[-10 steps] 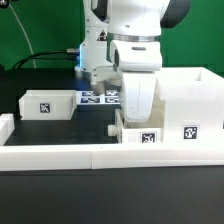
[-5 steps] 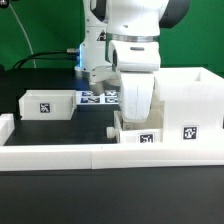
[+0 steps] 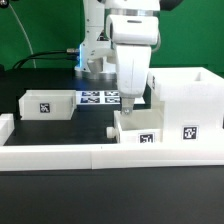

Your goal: Assemble drawer

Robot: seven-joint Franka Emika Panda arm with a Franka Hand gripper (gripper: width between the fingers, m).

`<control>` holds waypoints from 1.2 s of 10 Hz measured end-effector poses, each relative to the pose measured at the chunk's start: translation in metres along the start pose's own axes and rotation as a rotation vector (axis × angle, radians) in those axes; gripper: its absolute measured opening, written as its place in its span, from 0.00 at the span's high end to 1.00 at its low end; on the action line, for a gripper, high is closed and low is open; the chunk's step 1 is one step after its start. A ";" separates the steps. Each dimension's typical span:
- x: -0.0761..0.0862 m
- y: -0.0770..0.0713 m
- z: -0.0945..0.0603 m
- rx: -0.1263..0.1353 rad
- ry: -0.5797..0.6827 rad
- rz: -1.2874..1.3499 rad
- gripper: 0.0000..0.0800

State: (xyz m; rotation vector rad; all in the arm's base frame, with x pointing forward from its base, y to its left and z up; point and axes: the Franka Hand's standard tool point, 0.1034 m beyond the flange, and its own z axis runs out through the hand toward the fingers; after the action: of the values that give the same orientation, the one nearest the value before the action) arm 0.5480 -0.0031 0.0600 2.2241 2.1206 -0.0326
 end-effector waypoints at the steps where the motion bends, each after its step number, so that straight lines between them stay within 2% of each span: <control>1: -0.017 0.002 -0.007 0.003 -0.009 0.013 0.19; 3: -0.040 0.004 -0.011 -0.004 -0.012 0.010 0.19; 6: -0.044 0.003 -0.006 -0.001 -0.005 -0.024 0.19; 8: -0.064 0.000 0.015 0.021 0.070 -0.089 0.19; 10: -0.066 -0.001 0.027 0.028 0.128 -0.113 0.19; 12: -0.065 -0.002 0.035 0.047 0.186 -0.118 0.19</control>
Offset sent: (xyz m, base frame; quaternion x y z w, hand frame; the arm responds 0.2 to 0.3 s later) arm 0.0000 0.0000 0.0000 0.0000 0.0650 0.0000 0.9979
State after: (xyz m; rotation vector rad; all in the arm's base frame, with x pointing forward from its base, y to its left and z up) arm 0.5442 -0.0701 0.0292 2.2030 2.3687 0.1246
